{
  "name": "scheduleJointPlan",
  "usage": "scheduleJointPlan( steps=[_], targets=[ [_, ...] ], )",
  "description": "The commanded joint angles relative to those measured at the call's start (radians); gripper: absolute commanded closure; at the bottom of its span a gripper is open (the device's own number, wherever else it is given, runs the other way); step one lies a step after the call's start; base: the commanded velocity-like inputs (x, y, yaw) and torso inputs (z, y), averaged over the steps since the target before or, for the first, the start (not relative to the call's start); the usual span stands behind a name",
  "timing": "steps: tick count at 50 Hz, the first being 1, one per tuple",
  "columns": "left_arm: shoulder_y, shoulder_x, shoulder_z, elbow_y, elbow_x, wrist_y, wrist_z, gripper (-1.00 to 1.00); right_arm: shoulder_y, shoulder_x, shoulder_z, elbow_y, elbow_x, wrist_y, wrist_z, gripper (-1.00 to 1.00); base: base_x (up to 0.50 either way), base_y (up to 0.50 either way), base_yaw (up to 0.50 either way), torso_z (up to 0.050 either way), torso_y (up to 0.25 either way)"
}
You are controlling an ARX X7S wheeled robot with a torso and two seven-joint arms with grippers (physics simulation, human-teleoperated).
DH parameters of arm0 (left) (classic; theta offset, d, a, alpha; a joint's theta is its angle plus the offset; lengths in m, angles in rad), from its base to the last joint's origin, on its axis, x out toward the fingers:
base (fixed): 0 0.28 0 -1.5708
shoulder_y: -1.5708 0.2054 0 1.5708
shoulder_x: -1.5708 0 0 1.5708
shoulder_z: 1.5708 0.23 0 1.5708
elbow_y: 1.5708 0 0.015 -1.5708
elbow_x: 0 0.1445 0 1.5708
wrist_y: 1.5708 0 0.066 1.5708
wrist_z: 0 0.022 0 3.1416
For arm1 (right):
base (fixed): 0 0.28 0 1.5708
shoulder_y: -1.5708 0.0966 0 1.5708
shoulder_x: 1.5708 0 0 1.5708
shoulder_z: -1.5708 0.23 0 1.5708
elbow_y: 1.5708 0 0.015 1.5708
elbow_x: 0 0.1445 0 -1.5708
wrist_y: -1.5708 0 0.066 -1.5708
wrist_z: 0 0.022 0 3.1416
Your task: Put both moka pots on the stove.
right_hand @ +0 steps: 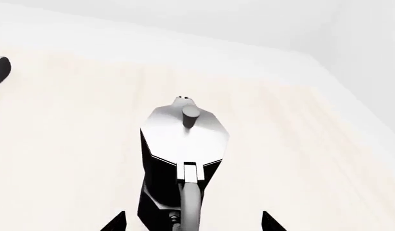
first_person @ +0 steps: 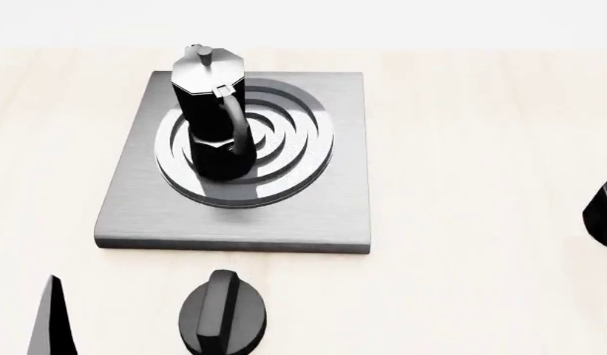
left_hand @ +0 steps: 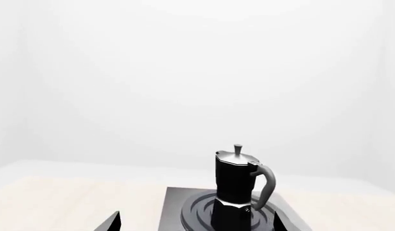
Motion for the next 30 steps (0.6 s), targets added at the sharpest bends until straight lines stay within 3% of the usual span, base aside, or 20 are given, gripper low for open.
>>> scheduleJointPlan(
  steps=[1, 9, 30],
  targets=[
    [-0.003, -0.001, 0.004, -0.007, 0.000, 0.003, -0.001, -1.00, -0.082, -0.094, 0.000, 0.145, 0.022, -0.059, -0.011, -1.00, 0.00, 0.00, 0.00, 0.000, 0.000],
    [-0.004, -0.001, 0.008, -0.009, 0.002, 0.003, -0.003, -1.00, -0.141, -0.195, 0.010, 0.314, 0.037, -0.107, -0.070, -1.00, 0.00, 0.00, 0.00, 0.000, 0.000],
    [-0.008, -0.004, 0.015, -0.018, 0.003, 0.006, -0.005, -1.00, -0.174, -0.322, 0.040, 0.521, 0.042, -0.169, -0.124, -1.00, 0.00, 0.00, 0.00, 0.000, 0.000]
  ],
)
